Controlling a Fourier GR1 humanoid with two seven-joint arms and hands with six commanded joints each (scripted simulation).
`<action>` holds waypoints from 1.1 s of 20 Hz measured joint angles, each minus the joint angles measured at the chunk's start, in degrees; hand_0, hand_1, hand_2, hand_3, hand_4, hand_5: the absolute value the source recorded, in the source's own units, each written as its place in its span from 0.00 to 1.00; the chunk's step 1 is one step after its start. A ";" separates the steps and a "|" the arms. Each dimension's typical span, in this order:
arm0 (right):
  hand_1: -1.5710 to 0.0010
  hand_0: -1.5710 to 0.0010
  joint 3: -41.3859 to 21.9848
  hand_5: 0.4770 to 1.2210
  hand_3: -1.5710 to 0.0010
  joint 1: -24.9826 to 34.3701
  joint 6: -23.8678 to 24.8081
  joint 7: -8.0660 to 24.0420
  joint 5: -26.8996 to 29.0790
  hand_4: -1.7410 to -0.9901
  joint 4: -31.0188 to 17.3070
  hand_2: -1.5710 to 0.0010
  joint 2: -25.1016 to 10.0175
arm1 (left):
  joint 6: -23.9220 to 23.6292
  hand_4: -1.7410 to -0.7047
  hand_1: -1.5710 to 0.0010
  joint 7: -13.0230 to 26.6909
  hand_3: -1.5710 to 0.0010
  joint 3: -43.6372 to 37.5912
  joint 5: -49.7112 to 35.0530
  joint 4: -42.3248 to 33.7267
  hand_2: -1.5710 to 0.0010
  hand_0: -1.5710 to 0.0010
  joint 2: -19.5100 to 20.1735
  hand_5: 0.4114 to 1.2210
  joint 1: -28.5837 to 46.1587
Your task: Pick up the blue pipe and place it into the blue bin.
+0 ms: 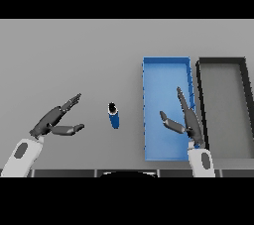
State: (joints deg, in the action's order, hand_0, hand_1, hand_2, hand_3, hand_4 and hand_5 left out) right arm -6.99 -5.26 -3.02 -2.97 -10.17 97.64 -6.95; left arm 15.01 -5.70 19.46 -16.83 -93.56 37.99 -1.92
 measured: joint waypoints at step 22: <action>1.00 1.00 -0.01 0.17 1.00 -1.76 0.28 1.14 0.24 0.71 1.74 1.00 0.64 | -1.94 0.53 1.00 -0.52 1.00 11.99 11.91 15.01 1.00 1.00 -22.14 0.13 -10.70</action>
State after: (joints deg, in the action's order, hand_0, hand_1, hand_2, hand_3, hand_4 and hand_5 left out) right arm -7.00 -7.02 -2.74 -1.82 -9.94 99.38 -6.30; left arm 13.07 -6.22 31.45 -4.92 -78.55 15.85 -12.63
